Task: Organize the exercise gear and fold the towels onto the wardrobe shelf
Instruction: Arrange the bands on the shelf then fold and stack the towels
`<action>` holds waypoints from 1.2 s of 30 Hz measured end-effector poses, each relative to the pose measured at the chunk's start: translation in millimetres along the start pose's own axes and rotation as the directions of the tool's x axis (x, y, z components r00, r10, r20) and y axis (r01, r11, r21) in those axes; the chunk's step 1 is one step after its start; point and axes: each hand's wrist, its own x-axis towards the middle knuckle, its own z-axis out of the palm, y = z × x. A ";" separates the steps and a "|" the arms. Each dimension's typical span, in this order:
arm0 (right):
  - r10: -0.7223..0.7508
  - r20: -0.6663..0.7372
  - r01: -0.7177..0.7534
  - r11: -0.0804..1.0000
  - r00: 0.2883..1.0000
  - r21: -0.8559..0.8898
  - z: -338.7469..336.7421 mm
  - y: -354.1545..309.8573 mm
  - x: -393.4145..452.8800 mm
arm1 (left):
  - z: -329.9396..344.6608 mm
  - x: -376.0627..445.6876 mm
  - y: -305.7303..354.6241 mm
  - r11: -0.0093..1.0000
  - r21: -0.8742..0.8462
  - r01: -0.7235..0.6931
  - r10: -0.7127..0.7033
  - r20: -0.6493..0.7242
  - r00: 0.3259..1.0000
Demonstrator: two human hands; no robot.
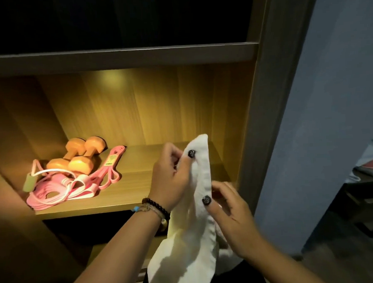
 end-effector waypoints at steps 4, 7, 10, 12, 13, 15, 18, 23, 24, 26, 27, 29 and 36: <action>0.031 0.065 -0.012 0.961 0.997 -0.275 33.8 9.6 17.4 | -40.5 24.4 10.2 0.994 -0.110 0.018 -0.039 -0.189 0.981; 0.158 -0.064 -0.165 0.980 0.985 -0.114 42.0 -6.7 46.3 | -74.9 37.0 5.4 0.991 -0.136 0.013 -0.047 -0.252 0.967; 0.221 -0.123 -0.227 0.973 0.967 -0.038 43.4 -37.5 77.8 | -97.0 33.8 -12.1 0.990 -0.121 0.072 -0.099 -0.243 0.965; 0.274 -0.112 -0.273 0.962 0.955 0.031 49.6 -53.1 95.6 | -102.4 18.1 -27.9 0.990 -0.082 0.114 -0.128 -0.197 0.972; 0.306 -0.108 -0.297 0.951 0.946 0.089 53.6 -59.3 103.6 | -102.8 6.2 -35.3 0.992 -0.043 0.118 -0.123 -0.167 0.978; 0.360 -0.112 -0.326 0.914 0.926 0.243 61.4 -71.7 117.3 | -100.9 -20.8 -43.8 0.994 -0.004 0.110 -0.110 -0.099 0.989; 0.392 -0.082 -0.317 0.836 0.916 0.448 74.0 -93.4 129.5 | -97.7 -58.0 -46.5 0.974 -0.039 0.222 -0.219 0.057 0.974; 0.337 -0.055 -0.250 0.790 0.940 0.560 96.9 -118.0 139.8 | -95.5 -73.9 -61.4 0.925 0.152 0.348 -0.373 0.191 0.908; 0.330 -0.047 -0.246 0.785 0.943 0.569 100.3 -118.4 139.9 | -96.5 -70.4 -63.2 0.926 0.143 0.349 -0.370 0.161 0.915; 0.315 -0.008 -0.247 0.758 0.949 0.603 104.1 -115.1 136.2 | -100.2 -59.7 -64.2 0.918 0.064 0.392 -0.396 0.064 0.916; 0.305 0.019 -0.252 0.750 0.952 0.612 104.0 -110.2 133.0 | -101.5 -53.1 -65.5 0.902 -0.012 0.432 -0.432 0.017 0.902; 0.267 0.071 -0.262 0.796 0.961 0.546 100.6 -91.7 121.6 | -105.6 -39.0 -57.8 0.844 -0.224 0.486 -0.508 -0.047 0.860; 0.201 0.341 -0.273 0.946 0.918 0.177 69.0 -13.5 41.2 | -113.7 12.2 -20.3 0.718 -0.581 0.383 -0.533 -0.105 0.840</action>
